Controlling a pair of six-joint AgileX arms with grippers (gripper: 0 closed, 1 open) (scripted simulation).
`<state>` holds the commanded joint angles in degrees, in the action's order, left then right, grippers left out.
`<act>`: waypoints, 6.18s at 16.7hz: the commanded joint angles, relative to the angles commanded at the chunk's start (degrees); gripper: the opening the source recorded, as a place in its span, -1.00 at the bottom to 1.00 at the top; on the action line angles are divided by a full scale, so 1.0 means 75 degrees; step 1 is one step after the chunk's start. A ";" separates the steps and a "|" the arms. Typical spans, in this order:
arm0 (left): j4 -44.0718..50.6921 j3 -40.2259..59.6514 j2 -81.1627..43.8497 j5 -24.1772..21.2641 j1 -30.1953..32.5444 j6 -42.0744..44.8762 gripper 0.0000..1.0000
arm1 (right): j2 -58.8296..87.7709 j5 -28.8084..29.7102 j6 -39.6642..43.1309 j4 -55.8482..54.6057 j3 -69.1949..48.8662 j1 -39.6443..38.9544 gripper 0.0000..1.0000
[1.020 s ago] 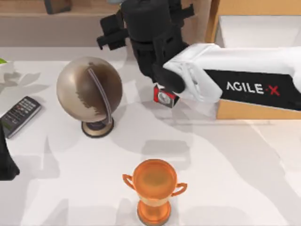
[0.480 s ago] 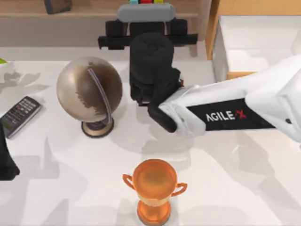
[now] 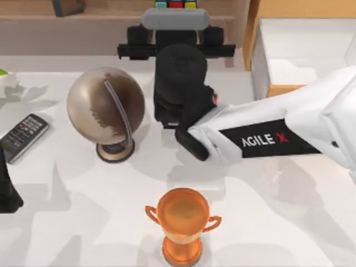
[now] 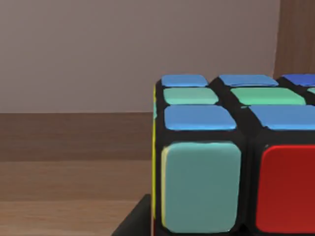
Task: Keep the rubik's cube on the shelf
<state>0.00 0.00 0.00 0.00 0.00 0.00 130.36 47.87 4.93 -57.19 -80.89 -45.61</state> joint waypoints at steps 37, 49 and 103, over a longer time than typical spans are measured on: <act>0.0000 0.0000 0.0000 0.0000 0.0000 0.0000 1.00 | 0.1860 -0.1000 -0.0132 0.1874 -0.3672 0.1002 -1.00; 0.0000 0.0000 0.0000 0.0000 0.0000 0.0000 1.00 | 0.1878 -0.1007 -0.0132 0.1928 -0.3690 0.1002 -0.10; 0.0000 0.0000 0.0000 0.0000 0.0000 0.0000 1.00 | -0.2169 -0.3509 1.1212 -0.5743 0.9025 0.3443 1.00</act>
<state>0.00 0.00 0.00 0.00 0.00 0.00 114.10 21.55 89.03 -100.26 -13.20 -19.79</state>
